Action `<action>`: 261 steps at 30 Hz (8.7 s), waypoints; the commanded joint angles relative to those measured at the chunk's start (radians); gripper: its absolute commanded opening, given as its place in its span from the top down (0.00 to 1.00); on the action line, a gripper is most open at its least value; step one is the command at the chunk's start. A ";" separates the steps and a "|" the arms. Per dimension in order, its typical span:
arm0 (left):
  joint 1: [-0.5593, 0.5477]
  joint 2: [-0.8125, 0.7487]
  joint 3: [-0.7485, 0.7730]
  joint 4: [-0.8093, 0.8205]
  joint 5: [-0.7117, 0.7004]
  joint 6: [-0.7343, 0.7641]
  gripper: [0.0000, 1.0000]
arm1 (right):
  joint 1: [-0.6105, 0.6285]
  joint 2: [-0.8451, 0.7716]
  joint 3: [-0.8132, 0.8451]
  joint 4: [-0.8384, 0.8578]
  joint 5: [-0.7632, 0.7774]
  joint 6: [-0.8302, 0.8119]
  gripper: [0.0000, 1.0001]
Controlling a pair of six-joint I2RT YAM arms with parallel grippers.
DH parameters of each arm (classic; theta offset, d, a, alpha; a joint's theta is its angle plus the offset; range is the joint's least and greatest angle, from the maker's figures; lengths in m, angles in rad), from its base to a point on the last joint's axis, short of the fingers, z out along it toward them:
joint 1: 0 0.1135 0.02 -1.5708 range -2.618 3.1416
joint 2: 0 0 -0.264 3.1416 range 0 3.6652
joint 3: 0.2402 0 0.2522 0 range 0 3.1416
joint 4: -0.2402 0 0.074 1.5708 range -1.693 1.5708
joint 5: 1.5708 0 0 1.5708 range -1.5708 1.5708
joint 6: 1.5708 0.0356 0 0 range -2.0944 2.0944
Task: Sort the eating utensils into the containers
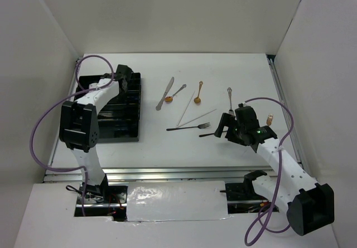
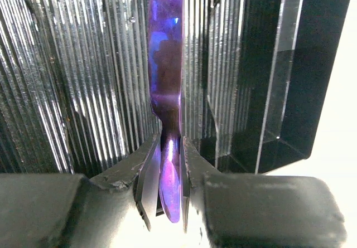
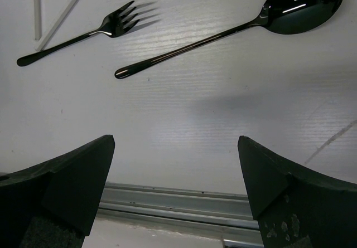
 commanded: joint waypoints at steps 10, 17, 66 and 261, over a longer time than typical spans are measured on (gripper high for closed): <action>0.007 -0.021 -0.065 0.028 -0.012 0.004 0.99 | 0.003 0.011 0.028 0.032 0.010 -0.009 0.00; 0.010 0.025 -0.026 0.011 0.000 0.031 0.99 | 0.003 0.002 0.025 0.026 0.013 -0.003 0.00; -0.241 0.571 0.776 0.091 0.351 1.346 0.21 | 0.019 -0.033 0.103 -0.043 0.016 0.028 0.00; -0.037 -0.159 -0.137 -0.007 -0.127 -0.125 1.00 | 0.094 0.034 0.082 -0.011 0.056 0.045 0.00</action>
